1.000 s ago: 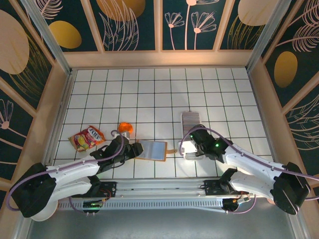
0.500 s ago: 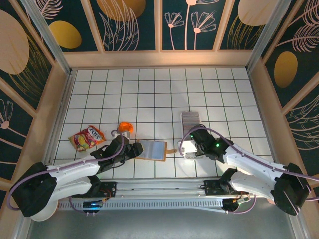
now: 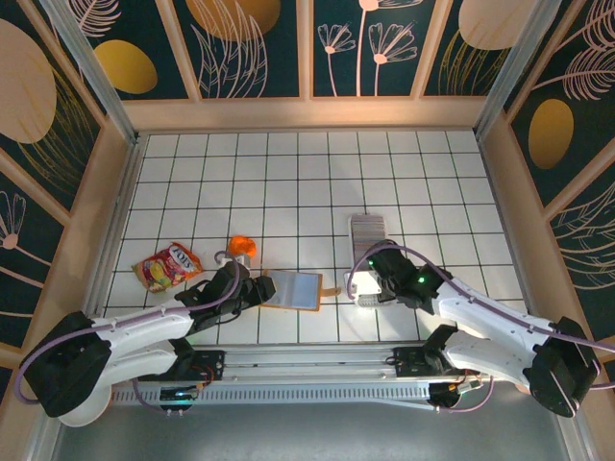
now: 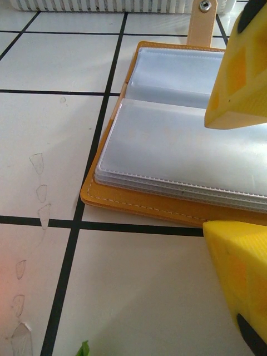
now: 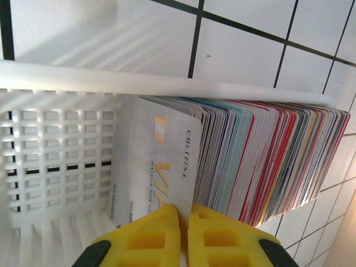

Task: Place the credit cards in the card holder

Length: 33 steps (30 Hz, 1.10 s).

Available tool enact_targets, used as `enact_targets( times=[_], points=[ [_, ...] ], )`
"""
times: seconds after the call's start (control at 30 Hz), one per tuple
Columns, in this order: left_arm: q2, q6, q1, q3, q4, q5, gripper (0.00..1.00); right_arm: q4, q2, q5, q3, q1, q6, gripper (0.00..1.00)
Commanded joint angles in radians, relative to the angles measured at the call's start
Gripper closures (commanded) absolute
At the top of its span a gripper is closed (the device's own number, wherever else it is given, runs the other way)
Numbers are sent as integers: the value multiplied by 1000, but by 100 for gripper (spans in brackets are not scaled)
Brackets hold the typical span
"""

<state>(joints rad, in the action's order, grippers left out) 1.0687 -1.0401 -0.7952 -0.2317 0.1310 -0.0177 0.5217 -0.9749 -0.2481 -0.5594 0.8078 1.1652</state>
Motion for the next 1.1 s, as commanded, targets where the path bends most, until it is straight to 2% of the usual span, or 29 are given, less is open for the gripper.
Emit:
enact_targets(
  times=[0.0,0.17,0.3,0.43,0.5,0.63,0.83,0.93,1.07],
  points=[
    [8,2,-6,-4,19,5,55,44,17,-7,-62,4,-54,99],
    [10,10,-6,-9,11,12,56,133,43,56,-103,7,-117,100],
    [4,18,-7,-19,-16,30,56,234,75,162,-156,7,-172,100],
    [-6,19,-6,-14,-19,45,64,280,122,196,-206,7,-220,100],
    [-7,21,-6,-11,-20,51,72,256,142,204,-241,7,-286,100],
    [-1,19,-6,-9,-13,57,80,103,120,254,-318,11,-604,100],
    [22,22,-7,-18,-24,48,89,-119,-19,249,-361,41,-1310,100],
    [27,19,-7,-17,-30,41,91,-251,-98,363,-318,47,-1598,100],
    [15,12,-7,-6,-37,44,92,-413,-188,401,-259,65,-1916,100]
  ],
)
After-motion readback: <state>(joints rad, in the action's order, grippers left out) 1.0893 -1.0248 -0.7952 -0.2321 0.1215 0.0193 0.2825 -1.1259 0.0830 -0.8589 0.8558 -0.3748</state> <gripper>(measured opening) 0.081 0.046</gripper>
